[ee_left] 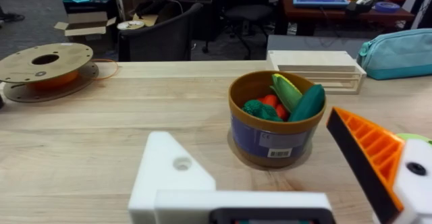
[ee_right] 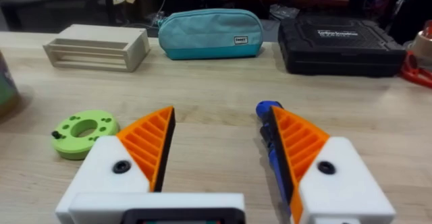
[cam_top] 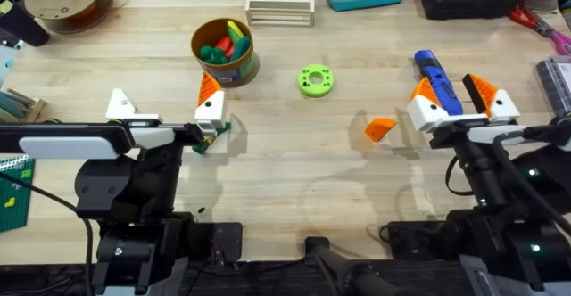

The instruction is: Pick up the gripper from the table and insert it into the empty holder that is missing its gripper. Then pick up a screw, insert it into the mounting hole, and use the screwdriver to tighten it. Finally, clean up the table by picking up the vegetable and placing it into the bucket.

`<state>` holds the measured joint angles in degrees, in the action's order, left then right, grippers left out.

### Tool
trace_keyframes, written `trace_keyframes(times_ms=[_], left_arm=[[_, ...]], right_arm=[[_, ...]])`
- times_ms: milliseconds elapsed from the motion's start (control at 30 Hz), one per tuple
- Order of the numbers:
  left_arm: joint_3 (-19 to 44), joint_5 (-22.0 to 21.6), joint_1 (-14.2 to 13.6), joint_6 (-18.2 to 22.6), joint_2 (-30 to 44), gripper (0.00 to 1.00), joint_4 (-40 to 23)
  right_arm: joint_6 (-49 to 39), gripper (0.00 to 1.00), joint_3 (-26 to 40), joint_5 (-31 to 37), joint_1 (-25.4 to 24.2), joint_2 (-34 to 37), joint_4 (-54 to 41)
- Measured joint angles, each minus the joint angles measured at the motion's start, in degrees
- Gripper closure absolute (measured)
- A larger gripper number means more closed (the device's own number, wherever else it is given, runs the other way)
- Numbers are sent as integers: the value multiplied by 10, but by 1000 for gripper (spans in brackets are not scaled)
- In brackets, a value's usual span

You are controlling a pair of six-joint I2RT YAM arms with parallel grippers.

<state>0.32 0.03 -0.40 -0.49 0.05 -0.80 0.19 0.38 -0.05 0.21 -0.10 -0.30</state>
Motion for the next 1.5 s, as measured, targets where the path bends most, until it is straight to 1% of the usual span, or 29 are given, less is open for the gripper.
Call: trace_keyframes(times_ms=[100, 133, 167, 233, 267, 333, 367, 433, 467, 500, 533, 567, 600, 633, 733, 767, 800, 833, 867, 900, 933, 1067, 1133, 1200, 1233, 1367, 1467, 1500], left_arm=[[0, 2, 0, 0, 0, 14, 0], [0, 10, 0, -7, 0, 14, 2], [16, 33, 0, -13, 0, 14, -31], [45, 36, 0, -11, 1, 14, -72], [126, 38, 0, 4, 14, 14, -151], [202, 38, 0, 12, 38, 14, -226], [315, 38, 0, 19, 100, 14, -362], [380, 38, 0, 22, 153, 14, -454], [405, 38, 0, 22, 179, 14, -491], [464, 38, 0, 25, 263, 14, -557], [488, 38, 0, 26, 317, 14, -560], [492, 46, 0, 26, 370, 14, -567], [492, 52, 0, 26, 376, 12, -568], [492, 55, 0, 24, 377, 134, -568], [492, 58, 0, 26, 377, 622, -569], [492, 61, 0, 29, 377, 951, -568], [492, 62, 0, 29, 377, 809, -566], [492, 62, 0, 29, 377, 324, -551], [492, 63, 0, 29, 377, 157, -552], [492, 63, 0, 27, 377, 57, -553], [492, 64, 0, 27, 377, 26, -554], [492, 74, 0, 26, 377, 14, -553], [492, 110, 0, 26, 377, 14, -523], [492, 114, 0, 26, 377, 14, -535], [492, 129, 0, 16, 377, 14, -569], [492, 144, 0, 0, 377, 14, -568], [492, 148, 0, -4, 377, 14, -516], [464, 164, -2, 8, 361, 15, -412]], right_arm=[[0, 210, 0, 0, 0, 0, -1], [0, 211, 0, 0, 0, 0, 3], [16, 210, 10, 3, 0, 1, -25], [25, 210, 37, 7, 0, 3, -83], [31, 210, 96, 17, 0, 17, -190], [33, 210, 147, 24, 0, 38, -237], [33, 210, 234, 31, 0, 79, -296], [33, 211, 301, 33, 0, 114, -343], [33, 210, 334, 35, 0, 133, -365], [33, 210, 417, 35, 0, 187, -414], [33, 210, 458, 37, 0, 222, -427], [33, 210, 469, 37, 0, 235, -439], [33, 210, 469, 37, 0, 235, -447], [33, 210, 469, 37, 0, 234, -452], [33, 210, 469, 37, 0, 235, -464], [33, 210, 469, 37, 0, 235, -468], [33, 210, 469, 37, 0, 235, -468], [33, 210, 469, 37, 0, 235, -468], [33, 210, 469, 37, 0, 235, -469], [33, 210, 469, 37, 0, 234, -469], [33, 210, 469, 37, 0, 234, -469], [33, 211, 469, 37, 0, 235, -469], [33, 210, 469, 37, 0, 234, -469], [33, 210, 469, 37, 0, 235, -469], [33, 210, 469, 37, 0, 234, -469], [33, 210, 469, 37, 0, 234, -469], [33, 210, 469, 37, 0, 235, -469], [33, 210, 469, 37, 0, 235, -469]])
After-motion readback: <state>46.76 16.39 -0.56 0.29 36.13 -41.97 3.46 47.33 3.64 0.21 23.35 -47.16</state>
